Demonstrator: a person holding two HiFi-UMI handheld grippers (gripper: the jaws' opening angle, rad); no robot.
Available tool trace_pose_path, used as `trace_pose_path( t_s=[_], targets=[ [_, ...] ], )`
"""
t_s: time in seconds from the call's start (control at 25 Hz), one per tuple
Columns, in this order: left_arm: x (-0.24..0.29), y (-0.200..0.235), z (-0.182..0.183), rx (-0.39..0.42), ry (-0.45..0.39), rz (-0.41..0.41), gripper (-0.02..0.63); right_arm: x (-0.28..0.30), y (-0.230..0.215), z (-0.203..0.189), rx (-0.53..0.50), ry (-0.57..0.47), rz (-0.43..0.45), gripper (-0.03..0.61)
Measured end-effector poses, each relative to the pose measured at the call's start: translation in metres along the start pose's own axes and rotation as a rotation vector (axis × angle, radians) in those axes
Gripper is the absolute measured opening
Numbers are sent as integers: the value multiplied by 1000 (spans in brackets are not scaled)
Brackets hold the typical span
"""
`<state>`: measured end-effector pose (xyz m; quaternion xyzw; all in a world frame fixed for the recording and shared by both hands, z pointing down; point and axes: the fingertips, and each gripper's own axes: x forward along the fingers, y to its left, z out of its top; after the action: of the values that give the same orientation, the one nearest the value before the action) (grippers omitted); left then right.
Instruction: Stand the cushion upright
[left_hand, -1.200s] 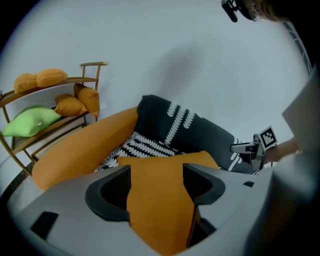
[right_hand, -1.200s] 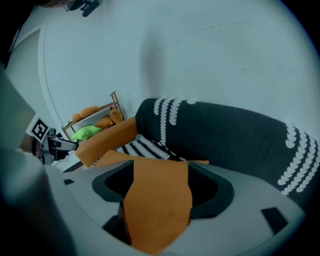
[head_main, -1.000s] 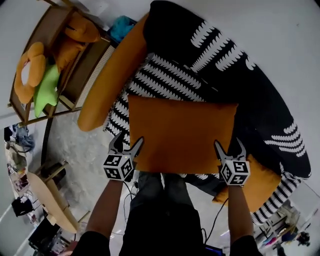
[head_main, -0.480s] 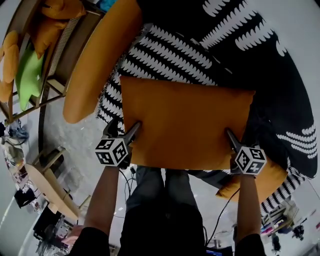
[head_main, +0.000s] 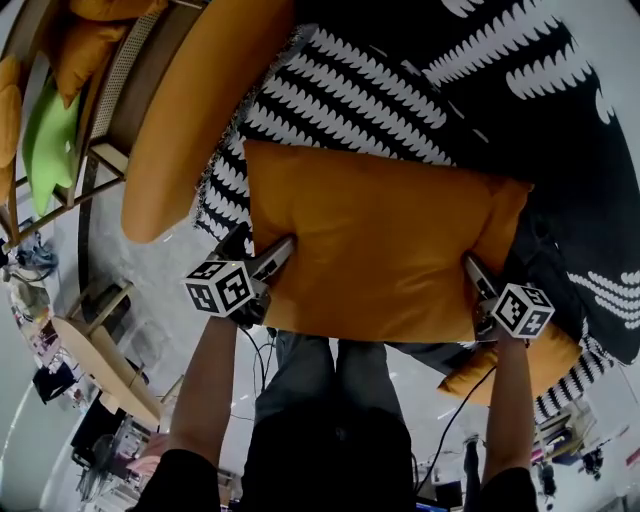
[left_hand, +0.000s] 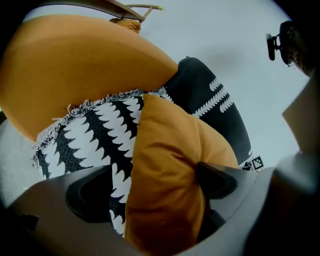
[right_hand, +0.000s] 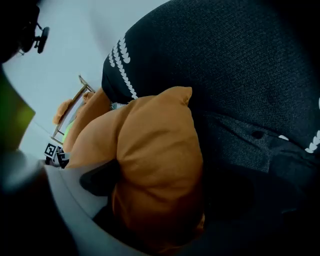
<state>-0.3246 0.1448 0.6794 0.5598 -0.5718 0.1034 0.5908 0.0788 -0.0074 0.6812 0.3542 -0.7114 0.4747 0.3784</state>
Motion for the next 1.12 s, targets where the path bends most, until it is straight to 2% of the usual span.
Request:
trace_pose_path(
  t_s=[0.36,0.44,0.48,0.52,0.6,0.76,0.92,1.12],
  targets=[
    [9,-9,-9,-118,38,-124,525,1,5,-1,25,-12,45,532],
    [8,-12,-8,-111,23,-137,519,1,8,-2,38,-25,61,531],
    [7,-15,-7,-100,13,-142,487,1,10,-2,43,-33,72,529],
    [5,-19,-6,-87,4,-148,446,1,13,-2,45,-42,84,528],
    [2,-27,-6,-56,-9,-154,381,-3,21,-3,41,-56,104,472],
    [-9,-51,-1,31,-29,-158,292,-19,36,-5,3,-87,104,360],
    [-27,-71,17,134,-72,-163,264,-39,57,-9,-8,-149,86,299],
    [-53,-111,70,325,-167,-225,269,-82,75,4,22,-333,68,296]
  ],
)
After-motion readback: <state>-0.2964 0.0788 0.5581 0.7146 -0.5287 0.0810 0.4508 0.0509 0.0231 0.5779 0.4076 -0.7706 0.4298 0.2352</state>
